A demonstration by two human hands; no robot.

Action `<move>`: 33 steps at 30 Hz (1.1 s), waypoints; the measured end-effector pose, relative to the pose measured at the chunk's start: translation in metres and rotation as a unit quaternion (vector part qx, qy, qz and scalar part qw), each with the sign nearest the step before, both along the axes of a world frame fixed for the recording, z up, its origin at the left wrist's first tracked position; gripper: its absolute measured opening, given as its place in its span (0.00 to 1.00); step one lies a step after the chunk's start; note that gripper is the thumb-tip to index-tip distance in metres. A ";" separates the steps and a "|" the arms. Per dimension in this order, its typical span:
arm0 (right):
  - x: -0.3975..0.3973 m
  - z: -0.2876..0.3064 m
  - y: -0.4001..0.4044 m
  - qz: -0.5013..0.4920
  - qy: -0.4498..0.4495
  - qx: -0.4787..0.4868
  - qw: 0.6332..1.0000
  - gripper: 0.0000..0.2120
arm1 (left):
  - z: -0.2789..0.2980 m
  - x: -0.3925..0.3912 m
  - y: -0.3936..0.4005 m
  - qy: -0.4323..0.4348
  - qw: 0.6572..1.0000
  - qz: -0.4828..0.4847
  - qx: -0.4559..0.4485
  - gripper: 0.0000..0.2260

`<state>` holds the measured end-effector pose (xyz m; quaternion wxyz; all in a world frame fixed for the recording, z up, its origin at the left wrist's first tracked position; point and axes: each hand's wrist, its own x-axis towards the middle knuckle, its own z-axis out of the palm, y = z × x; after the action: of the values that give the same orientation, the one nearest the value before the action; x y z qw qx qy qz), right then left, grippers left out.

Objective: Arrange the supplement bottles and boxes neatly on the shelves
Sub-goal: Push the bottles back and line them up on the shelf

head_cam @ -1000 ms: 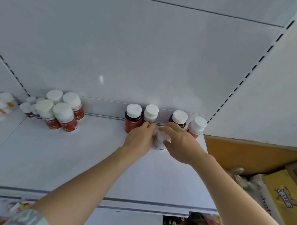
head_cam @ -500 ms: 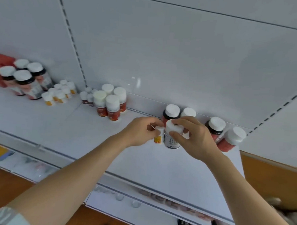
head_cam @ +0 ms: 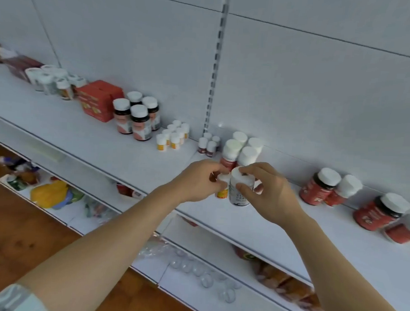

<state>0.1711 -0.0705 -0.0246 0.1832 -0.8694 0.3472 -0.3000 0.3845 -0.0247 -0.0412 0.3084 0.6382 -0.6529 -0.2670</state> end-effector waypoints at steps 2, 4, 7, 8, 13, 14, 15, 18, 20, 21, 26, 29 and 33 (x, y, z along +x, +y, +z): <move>0.033 -0.002 0.014 0.001 0.005 -0.007 1.000 0.17 | 0.000 0.034 0.010 -0.024 1.000 0.004 0.001 0.14; 0.064 -0.002 0.023 -0.010 0.007 -0.006 1.000 0.18 | 0.002 0.063 0.016 -0.044 0.999 0.009 -0.006 0.14; 0.102 -0.001 0.030 -0.022 0.007 -0.003 1.000 0.18 | 0.005 0.100 0.021 -0.081 0.996 0.011 -0.020 0.16; 0.112 -0.001 0.029 -0.025 0.006 -0.003 1.000 0.18 | 0.007 0.111 0.020 -0.089 0.996 0.010 -0.026 0.16; 0.152 -0.002 0.007 -0.033 0.009 -0.014 0.999 0.17 | 0.008 0.155 -0.005 -0.122 0.991 0.015 -0.054 0.15; 0.157 -0.004 0.001 -0.032 0.007 -0.013 0.999 0.17 | 0.006 0.161 -0.013 -0.126 0.990 0.017 -0.057 0.14; 0.162 -0.006 -0.007 -0.030 0.005 -0.012 0.999 0.17 | 0.003 0.168 -0.022 -0.136 0.989 0.020 -0.061 0.13; 0.174 -0.014 -0.030 -0.038 -0.003 -0.004 0.999 0.17 | -0.008 0.182 -0.047 -0.189 0.979 0.021 -0.078 0.12; 0.180 -0.017 -0.042 -0.046 -0.001 0.000 0.999 0.17 | -0.013 0.189 -0.061 -0.205 0.975 0.018 -0.088 0.12; 0.183 -0.018 -0.048 -0.048 0.002 0.000 0.999 0.17 | -0.015 0.192 -0.067 -0.206 0.974 0.016 -0.093 0.12; 0.197 -0.024 -0.061 -0.061 0.015 0.004 0.998 0.17 | -0.032 0.198 -0.086 -0.234 0.960 -0.024 -0.151 0.09; 0.203 -0.025 -0.061 -0.068 0.026 0.008 0.997 0.17 | -0.043 0.202 -0.090 -0.256 0.947 -0.043 -0.191 0.09; 0.209 -0.025 -0.057 -0.106 0.021 0.012 0.994 0.17 | -0.056 0.208 -0.097 -0.266 0.933 -0.073 -0.232 0.09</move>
<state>0.3806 -0.1275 -0.0494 0.1537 -0.8315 0.4446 -0.2955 0.5928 -0.1214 -0.0973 0.2424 0.5475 -0.7994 0.0497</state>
